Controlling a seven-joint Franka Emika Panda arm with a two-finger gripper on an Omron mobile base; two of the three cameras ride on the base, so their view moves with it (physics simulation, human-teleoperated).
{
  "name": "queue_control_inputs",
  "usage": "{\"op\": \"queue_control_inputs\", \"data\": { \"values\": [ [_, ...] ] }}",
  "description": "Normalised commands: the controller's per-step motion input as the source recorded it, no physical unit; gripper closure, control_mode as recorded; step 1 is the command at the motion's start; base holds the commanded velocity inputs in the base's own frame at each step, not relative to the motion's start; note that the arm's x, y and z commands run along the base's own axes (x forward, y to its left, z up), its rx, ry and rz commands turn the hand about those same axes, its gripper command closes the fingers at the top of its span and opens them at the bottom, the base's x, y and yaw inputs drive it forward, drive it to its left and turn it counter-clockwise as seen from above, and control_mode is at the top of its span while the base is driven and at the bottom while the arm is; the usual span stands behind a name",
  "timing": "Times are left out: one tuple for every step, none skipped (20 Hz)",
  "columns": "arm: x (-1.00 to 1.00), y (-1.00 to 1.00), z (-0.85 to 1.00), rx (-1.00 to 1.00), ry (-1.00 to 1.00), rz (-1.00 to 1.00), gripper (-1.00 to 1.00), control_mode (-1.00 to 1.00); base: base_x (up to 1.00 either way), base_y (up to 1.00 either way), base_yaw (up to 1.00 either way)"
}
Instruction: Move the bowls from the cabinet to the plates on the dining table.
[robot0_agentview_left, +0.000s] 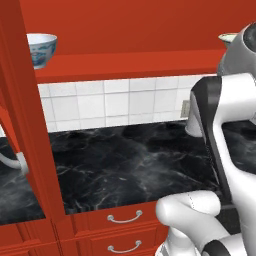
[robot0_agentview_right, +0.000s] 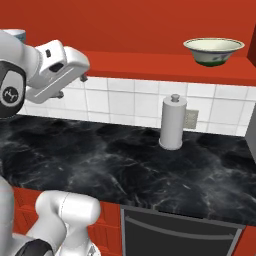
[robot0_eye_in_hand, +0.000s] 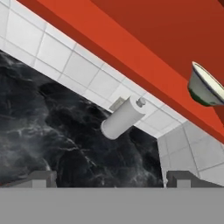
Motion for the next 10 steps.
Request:
{"op": "queue_control_inputs", "data": {
  "values": [
    [0.01,-0.56,0.00,-0.07,-0.13,-0.08,-1.00,-1.00,0.00,0.00,0.00],
    [0.01,-0.55,0.00,-0.07,-0.14,-0.08,-1.00,-1.00,0.00,0.00,0.00],
    [0.02,-0.55,0.00,-0.06,-0.15,-0.08,-1.00,-1.00,0.00,0.00,0.00],
    [0.02,-0.54,0.00,-0.06,-0.15,-0.07,-1.00,-1.00,0.00,0.00,0.00],
    [0.03,-0.53,0.00,-0.06,-0.15,-0.07,-1.00,-1.00,0.00,0.00,0.00],
    [0.03,-0.52,0.00,-0.06,-0.15,-0.07,-1.00,-1.00,0.00,0.00,0.00],
    [0.04,-0.52,0.00,-0.05,-0.12,-0.07,-1.00,-1.00,0.00,0.00,0.00],
    [0.04,-0.52,0.00,-0.04,-0.09,-0.07,-1.00,-1.00,0.00,0.00,0.00],
    [0.05,-0.52,0.02,-0.04,-0.06,-0.07,-1.00,-1.00,0.00,0.00,0.00],
    [0.07,-0.50,0.03,-0.03,-0.05,-0.07,-1.00,-1.00,0.00,0.00,0.00]
  ]
}}
